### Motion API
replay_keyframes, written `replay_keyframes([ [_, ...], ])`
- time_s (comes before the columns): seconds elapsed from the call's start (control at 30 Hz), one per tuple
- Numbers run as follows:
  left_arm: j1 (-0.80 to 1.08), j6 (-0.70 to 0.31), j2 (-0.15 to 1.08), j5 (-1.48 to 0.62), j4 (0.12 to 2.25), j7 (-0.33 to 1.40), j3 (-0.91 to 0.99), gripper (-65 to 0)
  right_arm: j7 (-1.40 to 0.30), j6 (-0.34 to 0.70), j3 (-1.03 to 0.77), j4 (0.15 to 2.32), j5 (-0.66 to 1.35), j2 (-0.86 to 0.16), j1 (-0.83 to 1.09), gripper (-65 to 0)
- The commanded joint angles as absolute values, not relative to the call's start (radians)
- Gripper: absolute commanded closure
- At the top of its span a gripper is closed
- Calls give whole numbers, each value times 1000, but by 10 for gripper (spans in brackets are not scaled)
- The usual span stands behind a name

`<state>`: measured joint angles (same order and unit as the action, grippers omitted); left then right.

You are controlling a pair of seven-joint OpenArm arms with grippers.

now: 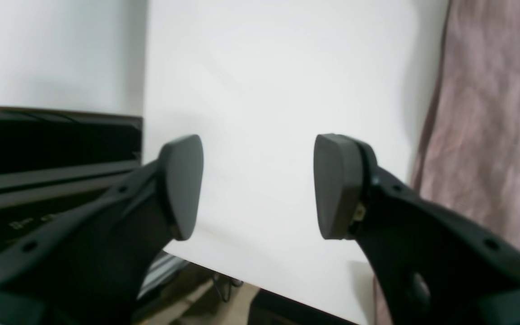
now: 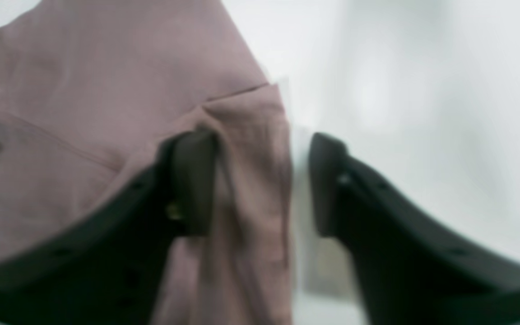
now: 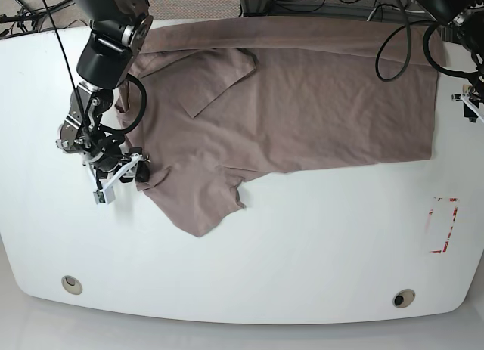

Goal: Fold the T-shirt properly
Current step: 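Release the shirt and move the right gripper to the sleeve hem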

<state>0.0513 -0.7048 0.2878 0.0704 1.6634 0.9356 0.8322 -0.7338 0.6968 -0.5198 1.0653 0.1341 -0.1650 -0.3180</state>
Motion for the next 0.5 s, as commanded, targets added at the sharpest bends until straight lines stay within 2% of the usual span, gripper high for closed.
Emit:
replay_keyframes([
  [0.0,2,-698,321,70,1601,921,809,-361,-748,698,-519,1073,133,-177,-331,-119],
  [0.07,-22,-698,325,70,1547,921,797,-361,-748,698,-518,1073,133,-177,-329,-51],
  [0.17,-61,-698,332,70,1486,921,789,-361,-748,698,-518,1073,133,-177,-328,-14],
  [0.47,-193,-698,321,67,1293,921,734,-363,-748,698,-518,1076,133,-177,-308,0],
])
